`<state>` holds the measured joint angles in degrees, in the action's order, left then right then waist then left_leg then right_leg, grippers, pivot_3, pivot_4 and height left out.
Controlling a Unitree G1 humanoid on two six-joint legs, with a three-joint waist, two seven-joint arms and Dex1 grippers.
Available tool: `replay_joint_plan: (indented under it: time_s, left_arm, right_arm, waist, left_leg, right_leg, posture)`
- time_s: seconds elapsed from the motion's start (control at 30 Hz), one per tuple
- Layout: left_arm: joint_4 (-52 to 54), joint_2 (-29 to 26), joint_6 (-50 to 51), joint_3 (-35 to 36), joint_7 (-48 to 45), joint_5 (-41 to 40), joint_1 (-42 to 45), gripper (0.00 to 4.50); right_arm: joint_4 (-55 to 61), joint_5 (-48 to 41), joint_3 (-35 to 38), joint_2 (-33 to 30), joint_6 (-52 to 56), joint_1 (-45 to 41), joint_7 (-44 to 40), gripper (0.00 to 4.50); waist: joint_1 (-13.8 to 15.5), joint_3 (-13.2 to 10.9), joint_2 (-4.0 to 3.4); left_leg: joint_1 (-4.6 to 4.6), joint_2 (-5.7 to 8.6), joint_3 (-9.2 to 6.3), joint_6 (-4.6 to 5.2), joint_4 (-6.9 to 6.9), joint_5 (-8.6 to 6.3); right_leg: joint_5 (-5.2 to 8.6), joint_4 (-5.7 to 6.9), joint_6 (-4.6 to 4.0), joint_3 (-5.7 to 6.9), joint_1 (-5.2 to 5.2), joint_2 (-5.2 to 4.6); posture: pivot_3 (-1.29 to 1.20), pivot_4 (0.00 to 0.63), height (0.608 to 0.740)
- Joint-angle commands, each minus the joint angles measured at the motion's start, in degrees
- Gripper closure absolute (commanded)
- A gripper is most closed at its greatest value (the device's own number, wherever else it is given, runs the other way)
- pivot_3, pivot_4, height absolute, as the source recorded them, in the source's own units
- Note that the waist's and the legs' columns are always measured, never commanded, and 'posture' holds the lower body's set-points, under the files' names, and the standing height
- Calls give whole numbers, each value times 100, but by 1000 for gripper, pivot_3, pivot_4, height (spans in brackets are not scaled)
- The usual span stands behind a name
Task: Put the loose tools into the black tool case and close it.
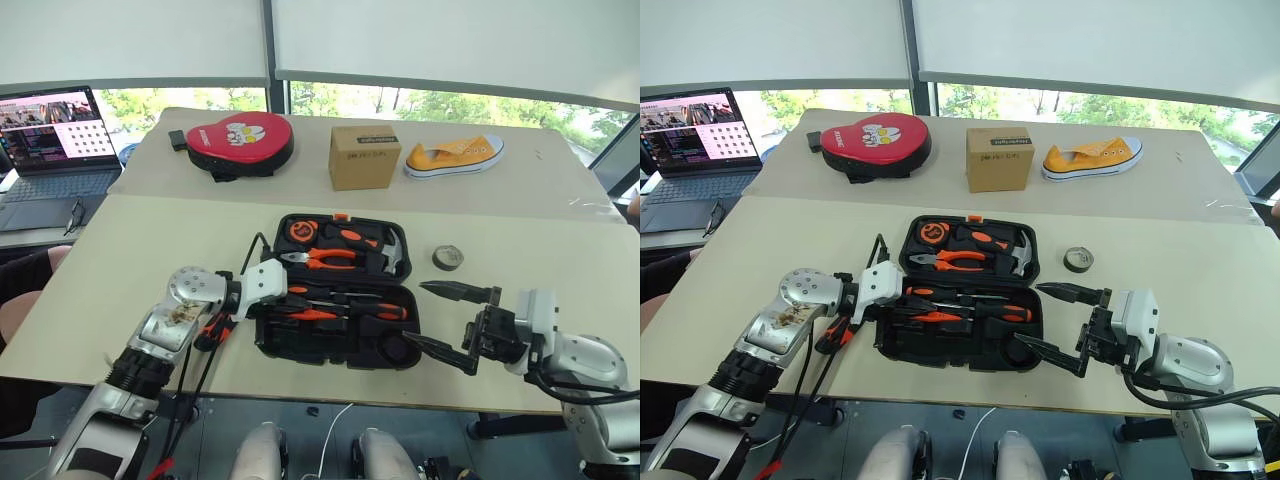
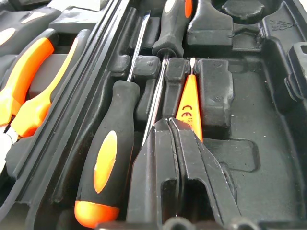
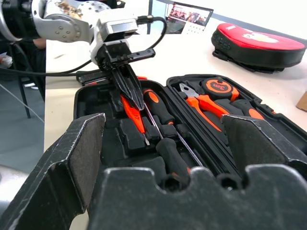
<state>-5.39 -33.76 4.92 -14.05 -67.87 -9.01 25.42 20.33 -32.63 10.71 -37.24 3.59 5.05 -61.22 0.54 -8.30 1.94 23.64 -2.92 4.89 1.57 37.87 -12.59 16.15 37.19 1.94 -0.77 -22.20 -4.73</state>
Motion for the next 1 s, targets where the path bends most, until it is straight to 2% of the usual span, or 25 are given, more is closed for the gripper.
replay_joint_plan:
  time_s: [0.03, 0.1, 0.2, 0.3, 0.37, 0.4, 0.43, 0.53, 0.67, 0.73, 0.87, 1.0]
  left_arm:
    - [233, -128, 122, 778, 78, -646, -325, 4417]
    - [581, -402, 508, 1297, -29, -1158, -610, 4417]
    - [848, -1225, 784, 2570, 5, -1408, -1746, 3742]
    - [685, -1630, 843, 3529, 151, -1399, -2707, 2602]
    - [499, -1638, 859, 4060, 182, -1591, -3103, 1867]
    - [324, -1678, 834, 4326, 179, -1560, -3395, 1630]
    - [129, -1724, 819, 4552, 156, -1494, -3703, 1127]
    - [-313, -1757, 647, 5025, 171, -1370, -4302, 83]
    - [-500, -1793, 616, 5250, 280, -1318, -4612, 28]
    - [-291, -1835, 839, 5249, 305, -1321, -4745, 28]
    - [1364, -1805, 2415, 5044, 343, -2461, -4637, 28]
    - [2392, -1577, 3486, 4615, 1280, -3029, -3947, 28]
  right_arm:
    - [-62, 30, 218, 90, -323, 7, 43, 0]
    - [-191, 66, 368, 144, -530, 37, 89, 0]
    - [-530, 28, 652, 59, -1075, 268, -428, 0]
    - [-674, -51, 703, -49, -1210, 469, -786, 0]
    - [-771, -36, 722, -65, -1294, 518, -880, 0]
    - [-923, 86, 737, -59, -1412, 510, -864, 0]
    - [-1109, 243, 755, -68, -1521, 501, -825, 0]
    - [-1387, 273, 728, -208, -1407, 572, -978, 0]
    - [-1499, 257, 646, -266, -1561, 555, -1191, 0]
    - [-1442, 322, 567, -212, -1728, 491, -1237, 0]
    - [-795, -517, 377, 202, -1790, 289, -1553, 0]
    - [-367, -837, 206, 222, -1165, 154, -1257, 0]
  waist:
    - [-28, 0, -1]
    - [-64, -1, 0]
    - [-144, -2, -1]
    - [-147, -5, -6]
    - [-118, -6, -7]
    - [-93, -6, -7]
    - [-80, -6, -5]
    - [-82, -4, 4]
    - [-21, -4, 4]
    - [-9, -4, 4]
    - [12, -4, 7]
    - [16, -6, -1]
  left_leg:
    - [-1, -2, 0, 0, 0, 0]
    - [1, -7, -1, 0, 0, 0]
    - [2, -14, -1, -1, -4, 0]
    - [-14, -18, 5, -2, -15, -2]
    - [-27, -20, 10, -2, -17, -2]
    - [-33, -14, 12, -2, -16, -2]
    - [-34, -7, 11, 1, -16, 0]
    - [-49, -4, 18, 5, -15, -4]
    - [-46, -3, 17, 0, -15, -10]
    - [-47, -5, 16, -36, -16, -31]
    - [-42, -7, 11, -37, -16, -32]
    - [-39, -2, 10, -38, -17, -33]
  right_leg:
    - [0, 1, 0, -1, 0, 0]
    - [0, 2, -1, -1, -4, 5]
    - [0, 3, -1, -2, -9, 7]
    - [2, -2, -5, -6, -4, 3]
    - [3, 0, -5, -2, 4, -15]
    - [3, 2, -4, 0, 10, -26]
    - [2, 1, -3, 9, 13, -40]
    - [2, -8, -3, 10, 4, -54]
    - [2, -9, -5, 14, -2, -67]
    - [2, -9, -8, 13, -3, -75]
    - [1, -9, -8, 14, -2, -94]
    - [-1, -6, -6, 15, 6, -119]
  posture:
    - [0, 150, 740]
    - [0, 150, 740]
    - [0, 150, 740]
    - [0, 150, 740]
    - [0, 150, 740]
    - [0, 150, 740]
    - [0, 150, 740]
    - [0, 150, 740]
    - [0, 150, 740]
    - [0, 150, 740]
    - [0, 150, 740]
    - [0, 150, 740]
